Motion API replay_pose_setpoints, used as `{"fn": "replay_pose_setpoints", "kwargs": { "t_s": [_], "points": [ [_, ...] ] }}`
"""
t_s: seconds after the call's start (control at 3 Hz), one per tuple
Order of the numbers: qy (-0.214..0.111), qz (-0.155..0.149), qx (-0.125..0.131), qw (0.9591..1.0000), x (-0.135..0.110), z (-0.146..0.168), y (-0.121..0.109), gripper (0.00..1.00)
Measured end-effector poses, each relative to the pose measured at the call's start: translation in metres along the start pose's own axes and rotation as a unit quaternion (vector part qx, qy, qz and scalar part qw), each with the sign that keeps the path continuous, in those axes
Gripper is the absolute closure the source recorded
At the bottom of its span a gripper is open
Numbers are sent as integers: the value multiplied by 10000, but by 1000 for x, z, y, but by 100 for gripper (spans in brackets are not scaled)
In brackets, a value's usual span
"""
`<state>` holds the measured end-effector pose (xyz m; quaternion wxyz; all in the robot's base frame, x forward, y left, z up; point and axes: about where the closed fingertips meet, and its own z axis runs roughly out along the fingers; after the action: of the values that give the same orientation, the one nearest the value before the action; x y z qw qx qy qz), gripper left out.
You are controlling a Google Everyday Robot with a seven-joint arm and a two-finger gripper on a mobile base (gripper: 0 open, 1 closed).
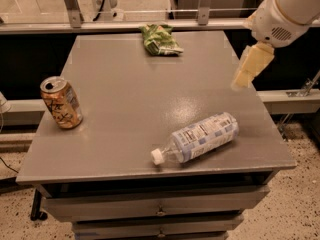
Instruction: Pick green jalapeno chip bag
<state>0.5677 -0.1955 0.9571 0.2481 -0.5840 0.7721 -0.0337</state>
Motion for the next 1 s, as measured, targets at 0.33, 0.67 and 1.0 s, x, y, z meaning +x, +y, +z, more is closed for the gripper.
{"fn": "replay_pose_setpoints", "kwargs": {
  "t_s": [0.33, 0.67, 1.0],
  "points": [
    [-530, 119, 292, 9981, -31, 31, -54, 0],
    [-1185, 493, 514, 9904, -58, 60, -97, 0],
    [-1831, 804, 537, 9783, -92, 90, -122, 0]
  ]
}}
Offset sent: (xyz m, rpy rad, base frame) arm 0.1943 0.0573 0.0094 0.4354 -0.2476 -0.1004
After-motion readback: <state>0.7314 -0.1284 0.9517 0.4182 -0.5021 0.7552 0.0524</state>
